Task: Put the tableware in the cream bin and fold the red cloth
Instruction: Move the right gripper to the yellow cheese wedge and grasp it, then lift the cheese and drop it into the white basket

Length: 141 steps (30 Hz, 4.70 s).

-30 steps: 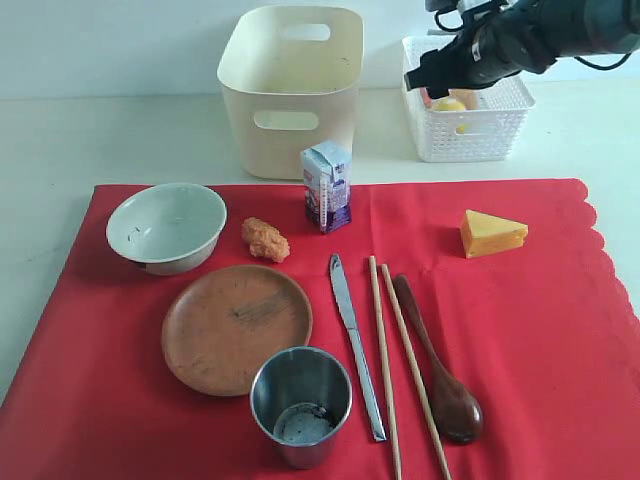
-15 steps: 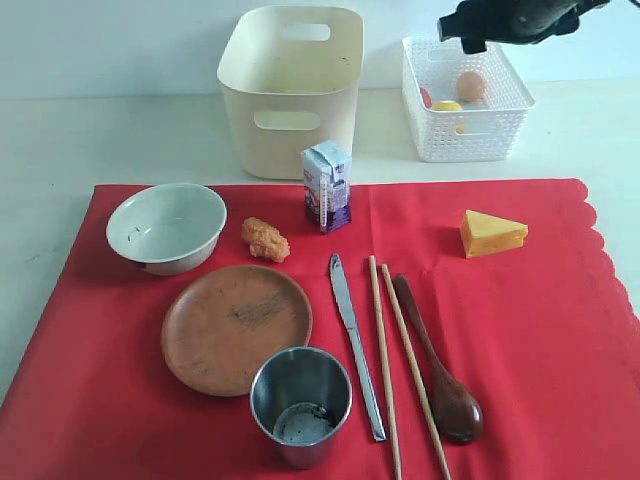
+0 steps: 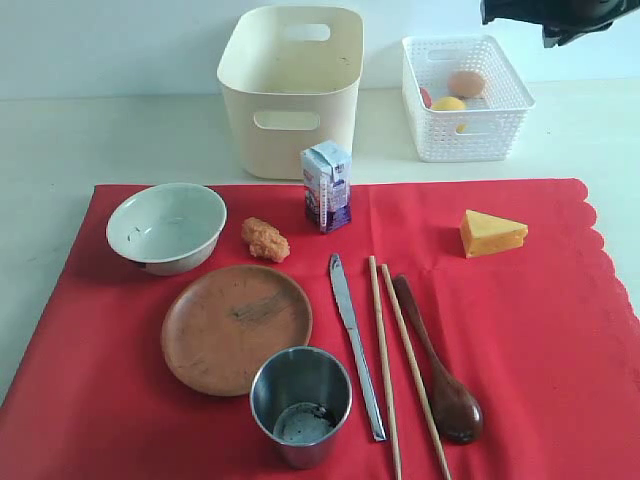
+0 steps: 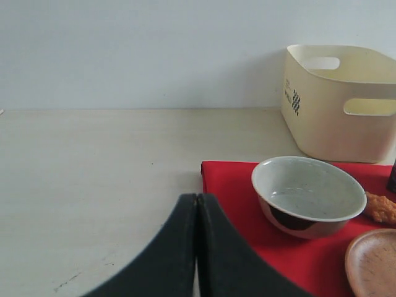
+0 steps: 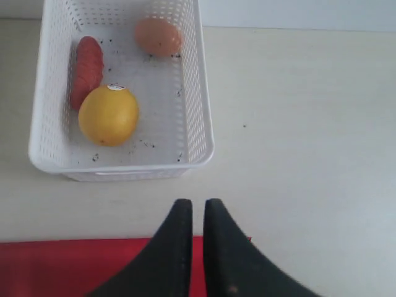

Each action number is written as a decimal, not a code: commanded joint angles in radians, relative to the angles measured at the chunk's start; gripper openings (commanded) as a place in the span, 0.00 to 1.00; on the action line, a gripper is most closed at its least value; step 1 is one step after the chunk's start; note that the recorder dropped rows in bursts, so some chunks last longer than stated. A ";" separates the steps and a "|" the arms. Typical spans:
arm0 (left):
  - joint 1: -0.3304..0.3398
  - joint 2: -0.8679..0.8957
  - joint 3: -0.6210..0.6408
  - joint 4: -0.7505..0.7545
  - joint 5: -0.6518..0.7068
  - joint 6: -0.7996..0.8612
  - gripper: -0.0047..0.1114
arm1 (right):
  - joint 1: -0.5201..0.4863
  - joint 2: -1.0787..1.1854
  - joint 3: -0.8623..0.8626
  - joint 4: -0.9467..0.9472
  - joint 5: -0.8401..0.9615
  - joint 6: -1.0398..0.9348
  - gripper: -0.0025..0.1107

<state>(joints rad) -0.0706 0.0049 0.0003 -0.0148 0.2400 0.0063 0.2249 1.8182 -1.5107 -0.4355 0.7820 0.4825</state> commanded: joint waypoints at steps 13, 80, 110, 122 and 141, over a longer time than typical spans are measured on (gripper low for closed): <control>0.002 -0.005 0.000 0.001 -0.002 0.001 0.05 | -0.003 -0.024 0.211 0.063 -0.115 0.019 0.02; 0.002 -0.005 0.000 0.001 -0.002 0.001 0.05 | -0.003 0.226 0.398 0.200 -0.402 -0.332 0.82; 0.002 -0.005 0.000 0.001 -0.002 0.001 0.05 | -0.003 0.109 0.398 0.276 -0.298 -0.332 0.56; 0.002 -0.005 0.000 0.001 -0.002 0.001 0.05 | -0.003 0.151 0.398 0.366 -0.219 -0.490 0.69; 0.002 -0.005 0.000 0.001 -0.002 0.001 0.05 | -0.003 -0.008 0.395 0.384 -0.259 -0.429 0.02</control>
<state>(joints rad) -0.0706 0.0049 0.0003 -0.0148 0.2400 0.0063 0.2249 1.8801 -1.1129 -0.0555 0.5685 0.0266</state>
